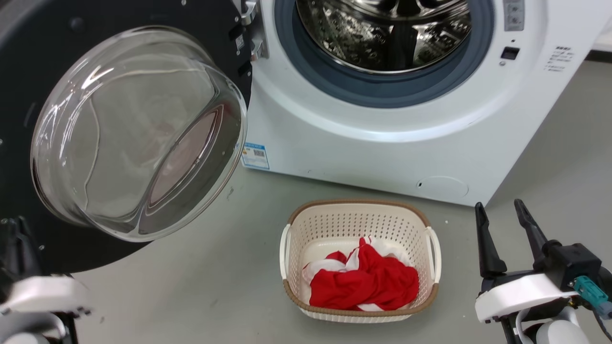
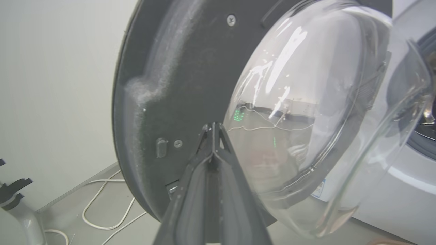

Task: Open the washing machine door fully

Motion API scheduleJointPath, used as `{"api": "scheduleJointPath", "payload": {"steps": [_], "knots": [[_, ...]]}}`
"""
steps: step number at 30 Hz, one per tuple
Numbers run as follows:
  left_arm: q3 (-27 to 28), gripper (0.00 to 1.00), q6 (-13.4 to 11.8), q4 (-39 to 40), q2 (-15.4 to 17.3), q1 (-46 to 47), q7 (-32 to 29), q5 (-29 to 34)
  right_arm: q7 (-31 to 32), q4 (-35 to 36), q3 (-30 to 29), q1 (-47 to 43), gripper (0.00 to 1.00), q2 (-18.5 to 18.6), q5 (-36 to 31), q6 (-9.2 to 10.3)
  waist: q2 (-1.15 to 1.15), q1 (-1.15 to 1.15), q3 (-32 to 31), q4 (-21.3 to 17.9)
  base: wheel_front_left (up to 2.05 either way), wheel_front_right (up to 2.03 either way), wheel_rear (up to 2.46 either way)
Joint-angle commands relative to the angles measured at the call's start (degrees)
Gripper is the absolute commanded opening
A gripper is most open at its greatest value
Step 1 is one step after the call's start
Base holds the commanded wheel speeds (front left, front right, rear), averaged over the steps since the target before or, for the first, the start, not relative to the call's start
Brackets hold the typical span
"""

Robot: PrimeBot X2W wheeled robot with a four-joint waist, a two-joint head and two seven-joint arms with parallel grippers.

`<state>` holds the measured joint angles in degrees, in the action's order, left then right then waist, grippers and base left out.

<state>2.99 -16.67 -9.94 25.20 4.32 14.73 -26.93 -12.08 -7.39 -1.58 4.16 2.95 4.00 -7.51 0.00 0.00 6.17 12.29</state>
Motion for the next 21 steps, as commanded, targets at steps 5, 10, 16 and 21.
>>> {"api": "scheduleJointPath", "payload": {"steps": [5, 10, 16, 21], "knots": [[-3.6, 0.00, -1.2, 6.1, -2.9, -6.1, 0.2, 2.6, -0.6, -0.9, 0.6, -1.6, 1.00, -0.1, 0.7, 0.04, 0.00, 0.00, -3.5, -2.5, 0.00, 0.00, 0.00], [-8.8, 0.00, -1.2, 9.5, -6.6, -9.0, 0.3, 4.3, -0.6, -1.1, 1.3, -2.5, 1.00, -0.1, 1.0, 0.04, 0.00, 0.00, -5.1, -4.8, 0.00, 0.00, 0.00], [-13.1, 0.34, 1.7, 8.3, -9.5, -7.2, 0.5, 5.7, 0.1, -0.4, 1.9, -3.0, 1.00, -0.1, -0.2, 0.04, 0.00, 0.00, -6.0, -8.0, 0.00, 0.00, 0.00], [-13.3, 1.00, 3.5, 7.3, -11.9, -4.3, 0.6, 8.1, 0.4, 0.9, 1.8, -2.9, 1.00, -0.1, -1.0, 0.04, 0.00, 0.00, -6.1, -10.6, 0.00, 0.00, 0.00]]}}
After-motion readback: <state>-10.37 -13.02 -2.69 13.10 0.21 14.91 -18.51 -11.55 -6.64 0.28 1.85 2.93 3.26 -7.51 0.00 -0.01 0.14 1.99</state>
